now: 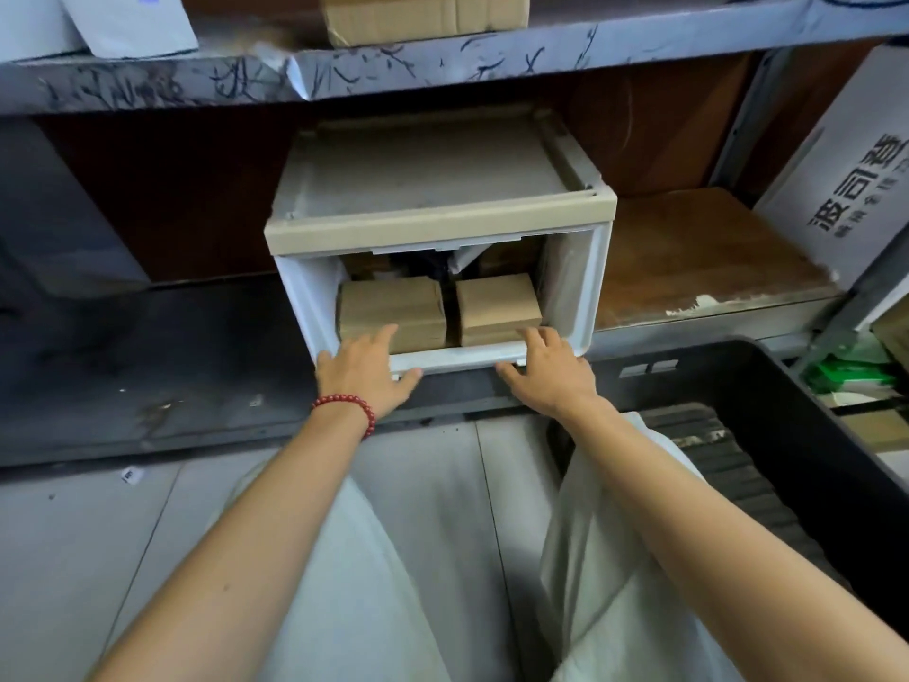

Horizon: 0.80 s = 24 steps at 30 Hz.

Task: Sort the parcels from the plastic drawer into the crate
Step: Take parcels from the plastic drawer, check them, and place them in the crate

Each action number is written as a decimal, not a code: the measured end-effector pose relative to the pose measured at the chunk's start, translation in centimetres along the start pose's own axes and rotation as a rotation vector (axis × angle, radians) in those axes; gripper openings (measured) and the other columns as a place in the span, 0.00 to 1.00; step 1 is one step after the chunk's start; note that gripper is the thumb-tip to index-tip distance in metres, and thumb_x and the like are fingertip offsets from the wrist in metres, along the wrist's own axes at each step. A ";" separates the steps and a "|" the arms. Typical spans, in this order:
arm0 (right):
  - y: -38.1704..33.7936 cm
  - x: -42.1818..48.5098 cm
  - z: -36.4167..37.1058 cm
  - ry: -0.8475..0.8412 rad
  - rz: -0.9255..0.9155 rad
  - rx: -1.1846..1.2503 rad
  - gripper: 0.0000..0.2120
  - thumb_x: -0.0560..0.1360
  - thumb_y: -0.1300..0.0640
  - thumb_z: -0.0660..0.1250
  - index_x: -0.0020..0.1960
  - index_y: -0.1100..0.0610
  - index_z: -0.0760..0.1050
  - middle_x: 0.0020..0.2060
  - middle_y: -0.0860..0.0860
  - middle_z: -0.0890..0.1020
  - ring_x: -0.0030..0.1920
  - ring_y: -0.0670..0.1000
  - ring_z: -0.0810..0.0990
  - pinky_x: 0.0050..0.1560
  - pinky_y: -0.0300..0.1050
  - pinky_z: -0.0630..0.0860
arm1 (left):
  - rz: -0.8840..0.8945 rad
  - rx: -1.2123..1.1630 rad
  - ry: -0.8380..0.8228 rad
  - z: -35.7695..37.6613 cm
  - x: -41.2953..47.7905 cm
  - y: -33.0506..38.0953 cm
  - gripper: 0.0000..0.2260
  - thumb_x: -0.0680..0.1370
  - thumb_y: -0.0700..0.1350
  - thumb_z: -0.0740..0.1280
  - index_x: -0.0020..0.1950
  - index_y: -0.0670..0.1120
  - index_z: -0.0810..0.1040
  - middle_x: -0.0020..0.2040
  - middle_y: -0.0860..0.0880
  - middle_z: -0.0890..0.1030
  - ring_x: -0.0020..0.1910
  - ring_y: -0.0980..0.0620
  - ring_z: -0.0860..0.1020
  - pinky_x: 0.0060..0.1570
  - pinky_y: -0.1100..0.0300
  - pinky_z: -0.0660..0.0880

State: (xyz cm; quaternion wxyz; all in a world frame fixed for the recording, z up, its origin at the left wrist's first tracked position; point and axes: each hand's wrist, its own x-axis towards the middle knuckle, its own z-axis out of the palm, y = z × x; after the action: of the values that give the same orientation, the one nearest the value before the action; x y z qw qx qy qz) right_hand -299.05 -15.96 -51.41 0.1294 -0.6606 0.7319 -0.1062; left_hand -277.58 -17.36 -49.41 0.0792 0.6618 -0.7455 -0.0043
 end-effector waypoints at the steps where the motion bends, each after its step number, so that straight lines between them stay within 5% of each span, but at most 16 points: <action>1: 0.4 0.2 0.1 -0.004 0.003 -0.008 0.31 0.78 0.40 0.59 0.75 0.53 0.57 0.73 0.54 0.62 0.71 0.57 0.65 0.63 0.57 0.68 | 0.056 0.005 0.025 0.5 0.4 0.8 0.28 0.77 0.61 0.60 0.75 0.53 0.61 0.71 0.49 0.70 0.69 0.46 0.68 0.64 0.48 0.64; 13: 3.7 5.6 1.6 -0.005 0.089 0.128 0.30 0.80 0.46 0.58 0.77 0.54 0.53 0.74 0.54 0.60 0.71 0.58 0.64 0.63 0.58 0.69 | 0.171 -0.054 -0.064 6.4 6.1 5.7 0.28 0.78 0.58 0.61 0.75 0.51 0.60 0.71 0.50 0.69 0.68 0.46 0.67 0.62 0.49 0.67; 24: 4.1 10.2 4.6 0.058 0.126 0.395 0.35 0.78 0.53 0.64 0.78 0.58 0.49 0.77 0.53 0.56 0.75 0.54 0.58 0.69 0.51 0.63 | 0.075 -0.234 -0.102 10.2 11.1 7.3 0.33 0.77 0.56 0.64 0.77 0.50 0.53 0.72 0.48 0.69 0.68 0.44 0.67 0.61 0.47 0.71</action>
State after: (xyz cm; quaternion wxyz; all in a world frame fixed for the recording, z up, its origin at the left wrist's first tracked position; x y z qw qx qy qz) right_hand -302.32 -25.59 -57.55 0.2416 -0.5719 0.7402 -0.2584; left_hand -287.23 -28.44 -57.43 0.1182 0.6186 -0.7672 -0.1219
